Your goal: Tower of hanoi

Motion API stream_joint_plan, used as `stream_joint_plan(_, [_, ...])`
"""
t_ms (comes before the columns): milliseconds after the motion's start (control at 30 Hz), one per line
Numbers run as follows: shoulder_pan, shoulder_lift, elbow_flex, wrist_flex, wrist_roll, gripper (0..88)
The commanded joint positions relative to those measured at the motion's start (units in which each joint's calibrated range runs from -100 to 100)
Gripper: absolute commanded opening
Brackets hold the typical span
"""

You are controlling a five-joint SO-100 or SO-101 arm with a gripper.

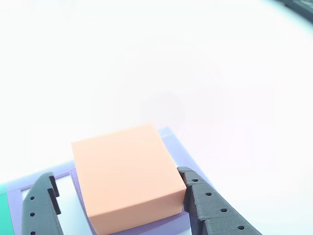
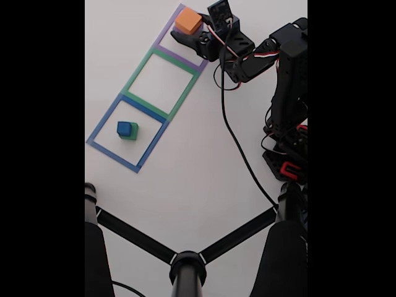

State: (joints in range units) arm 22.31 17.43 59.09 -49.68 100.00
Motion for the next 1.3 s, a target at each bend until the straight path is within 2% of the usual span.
stream_joint_plan(0, [-0.3, -0.5, -2.2, -1.7, 0.0, 20.7])
stream_joint_plan(333, [-1.0, -0.6, -2.3, -1.7, 0.0, 10.5])
stream_joint_plan(533, [-1.5, -2.4, -2.2, -0.7, 0.0, 11.1])
stream_joint_plan(700, [-2.4, -10.8, -0.9, 7.5, 0.0, 10.6])
stream_joint_plan(833, [-3.1, -23.0, 0.2, 20.7, 0.0, 10.2])
stream_joint_plan(933, [-3.2, -33.5, -0.3, 34.5, 0.0, 9.9])
stream_joint_plan(1067, [-2.6, -47.6, -6.2, 61.3, 0.0, 9.7])
stream_joint_plan(1267, [-2.8, -54.1, -31.2, 102.7, 0.0, 9.6])
